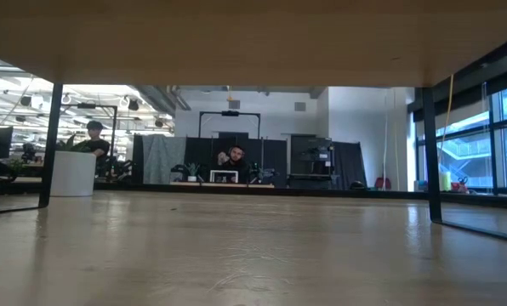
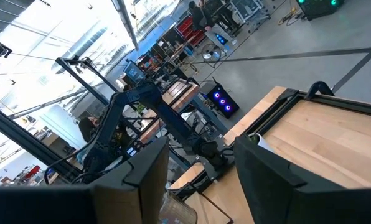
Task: Pick & Place candle stick holders
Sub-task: Put the gold candle holder on the shelf, then return to Home Position
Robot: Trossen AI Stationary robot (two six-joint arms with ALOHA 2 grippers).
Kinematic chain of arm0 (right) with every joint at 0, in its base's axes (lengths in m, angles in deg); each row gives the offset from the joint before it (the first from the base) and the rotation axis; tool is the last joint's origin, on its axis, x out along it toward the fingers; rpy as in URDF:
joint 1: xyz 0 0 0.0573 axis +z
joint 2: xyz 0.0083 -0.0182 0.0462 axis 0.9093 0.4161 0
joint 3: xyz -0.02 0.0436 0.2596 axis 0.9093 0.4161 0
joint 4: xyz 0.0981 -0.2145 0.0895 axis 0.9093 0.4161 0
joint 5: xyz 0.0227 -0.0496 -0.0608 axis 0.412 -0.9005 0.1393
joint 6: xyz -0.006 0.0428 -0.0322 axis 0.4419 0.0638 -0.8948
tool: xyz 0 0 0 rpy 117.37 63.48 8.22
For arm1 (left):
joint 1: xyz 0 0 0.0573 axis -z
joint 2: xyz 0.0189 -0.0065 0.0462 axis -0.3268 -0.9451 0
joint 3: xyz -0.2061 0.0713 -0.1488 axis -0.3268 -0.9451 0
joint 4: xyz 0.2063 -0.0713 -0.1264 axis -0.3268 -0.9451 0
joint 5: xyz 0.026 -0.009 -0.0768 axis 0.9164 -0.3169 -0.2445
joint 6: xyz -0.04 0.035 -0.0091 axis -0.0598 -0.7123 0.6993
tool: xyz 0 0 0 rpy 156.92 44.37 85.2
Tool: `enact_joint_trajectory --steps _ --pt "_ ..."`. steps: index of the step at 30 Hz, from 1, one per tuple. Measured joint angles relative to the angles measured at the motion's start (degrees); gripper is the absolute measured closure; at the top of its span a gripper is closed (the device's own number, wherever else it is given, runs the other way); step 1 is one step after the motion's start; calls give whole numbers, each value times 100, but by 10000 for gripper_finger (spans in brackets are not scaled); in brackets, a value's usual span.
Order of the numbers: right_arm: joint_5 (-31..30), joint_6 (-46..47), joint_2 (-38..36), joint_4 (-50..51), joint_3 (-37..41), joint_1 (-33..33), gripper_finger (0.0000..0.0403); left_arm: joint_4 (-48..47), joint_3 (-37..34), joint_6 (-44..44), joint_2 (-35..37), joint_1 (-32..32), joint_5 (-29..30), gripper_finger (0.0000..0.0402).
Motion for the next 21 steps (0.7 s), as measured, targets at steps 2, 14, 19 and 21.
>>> enact_joint_trajectory --steps 2,14,19,21 --pt "0 0 0 0 0 0 217 -55 97 -60 -2 0 0 282" --pt "-2 0 0 0 -2 0 217 -863 552 111 1 4 -843 270" --pt "-2 0 0 0 0 0 217 -1055 552 170 19 4 -1043 270" --pt "-2 -11 0 -1 -1 0 217 -1199 552 226 87 4 -1125 270"
